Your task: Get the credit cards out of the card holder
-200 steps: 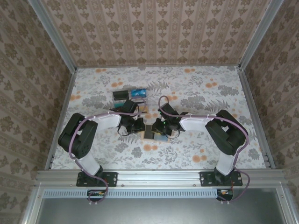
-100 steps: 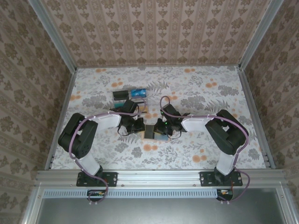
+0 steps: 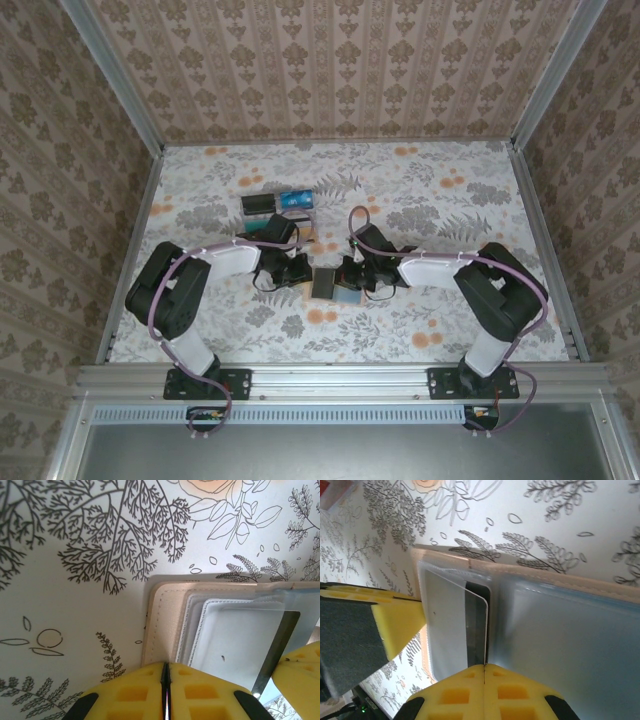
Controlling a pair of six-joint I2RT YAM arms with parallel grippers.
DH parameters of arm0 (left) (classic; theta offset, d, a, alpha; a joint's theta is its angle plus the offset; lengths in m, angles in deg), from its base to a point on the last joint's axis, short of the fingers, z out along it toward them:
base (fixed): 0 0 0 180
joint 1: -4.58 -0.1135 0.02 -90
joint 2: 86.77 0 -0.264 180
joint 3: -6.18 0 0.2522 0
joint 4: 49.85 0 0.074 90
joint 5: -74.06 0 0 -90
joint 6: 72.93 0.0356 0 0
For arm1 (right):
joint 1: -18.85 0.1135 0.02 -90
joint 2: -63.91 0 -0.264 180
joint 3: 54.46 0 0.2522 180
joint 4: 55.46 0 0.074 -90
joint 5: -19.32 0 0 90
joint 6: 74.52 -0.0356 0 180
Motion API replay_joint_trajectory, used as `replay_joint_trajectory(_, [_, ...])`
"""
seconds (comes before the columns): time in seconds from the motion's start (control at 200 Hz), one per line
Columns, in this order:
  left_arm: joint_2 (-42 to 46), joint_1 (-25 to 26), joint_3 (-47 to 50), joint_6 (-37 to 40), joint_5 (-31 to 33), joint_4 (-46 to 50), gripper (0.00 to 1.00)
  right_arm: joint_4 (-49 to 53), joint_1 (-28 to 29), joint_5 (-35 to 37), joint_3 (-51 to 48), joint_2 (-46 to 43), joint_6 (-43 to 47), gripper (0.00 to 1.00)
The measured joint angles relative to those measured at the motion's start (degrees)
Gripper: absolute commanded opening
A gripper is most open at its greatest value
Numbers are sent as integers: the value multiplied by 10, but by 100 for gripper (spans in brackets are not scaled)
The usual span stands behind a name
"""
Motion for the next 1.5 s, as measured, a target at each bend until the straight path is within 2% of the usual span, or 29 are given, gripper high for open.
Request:
replay_joint_trajectory(0.125, [0, 0, 0, 0, 0, 0, 11, 0, -1, 0, -5, 0, 0, 8])
replay_joint_trajectory(0.325, [0, 0, 0, 2, 0, 0, 11, 0, -2, -2, -6, 1, 2, 24])
replay_joint_trajectory(0.675, [-1, 0, -1, 5, -2, 0, 11, -7, -3, -30, 4, 25, 1, 26])
replay_joint_trajectory(0.88, [-2, 0, -1, 5, -3, 1, 11, -25, -3, -42, 7, 36, 0, 24])
replay_joint_trajectory(1.085, [-2, 0, -1, 5, -3, 1, 11, -30, -4, -46, 9, 44, -6, 8])
replay_joint_trajectory(1.21, [-2, 0, -1, 5, -2, 1, 11, -31, -9, -47, 7, 42, -6, 4])
replay_joint_trajectory(1.35, [-2, 0, -3, 5, -2, 4, 13, -28, -22, -45, -15, 10, 4, 3])
replay_joint_trajectory(1.5, [-2, 0, -9, 13, -5, 10, 20, -1, -48, -44, -40, -42, 23, 0])
